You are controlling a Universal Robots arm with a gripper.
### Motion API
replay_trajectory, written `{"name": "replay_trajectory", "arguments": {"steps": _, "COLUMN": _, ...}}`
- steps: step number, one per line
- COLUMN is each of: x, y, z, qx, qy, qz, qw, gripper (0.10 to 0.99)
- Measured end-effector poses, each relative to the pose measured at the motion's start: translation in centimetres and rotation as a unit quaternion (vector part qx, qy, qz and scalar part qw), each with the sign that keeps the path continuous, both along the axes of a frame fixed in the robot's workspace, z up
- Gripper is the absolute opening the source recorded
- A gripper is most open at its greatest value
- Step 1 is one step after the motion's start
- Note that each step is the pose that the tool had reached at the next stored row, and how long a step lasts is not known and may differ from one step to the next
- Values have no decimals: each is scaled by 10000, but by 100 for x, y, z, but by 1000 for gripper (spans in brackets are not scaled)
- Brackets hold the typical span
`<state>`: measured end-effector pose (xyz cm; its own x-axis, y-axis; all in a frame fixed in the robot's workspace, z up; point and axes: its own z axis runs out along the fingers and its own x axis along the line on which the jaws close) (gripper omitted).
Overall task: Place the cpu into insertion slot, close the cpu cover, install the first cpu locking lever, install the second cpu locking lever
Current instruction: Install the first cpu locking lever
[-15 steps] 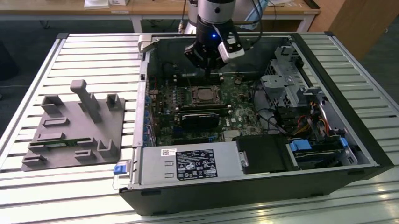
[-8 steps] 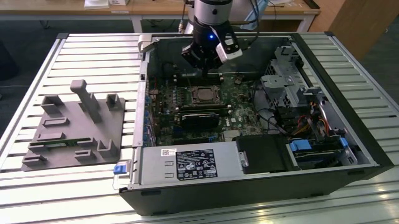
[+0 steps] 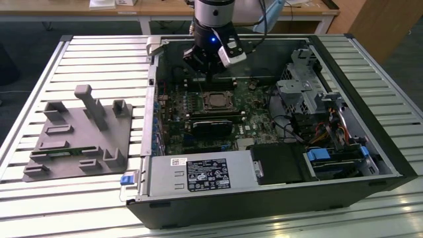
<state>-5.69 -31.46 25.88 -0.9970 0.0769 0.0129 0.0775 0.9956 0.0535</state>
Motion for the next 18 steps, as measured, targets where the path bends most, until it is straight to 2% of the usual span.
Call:
{"name": "replay_trajectory", "arguments": {"steps": 2, "x": -42, "y": 0, "z": 0, "qx": -1, "qy": -24, "qz": 1, "qw": 10000, "gripper": 106}}
{"name": "replay_trajectory", "arguments": {"steps": 5, "x": -105, "y": 0, "z": 0, "qx": 0, "qy": -108, "qz": 1, "qw": 9999, "gripper": 106}}
{"name": "replay_trajectory", "arguments": {"steps": 6, "x": -131, "y": 0, "z": -2, "qx": 0, "qy": -122, "qz": 1, "qw": 9999, "gripper": 106}}
{"name": "replay_trajectory", "arguments": {"steps": 18, "x": -313, "y": 1, "z": -25, "qx": 3, "qy": -128, "qz": 0, "qw": 9999, "gripper": 106}}
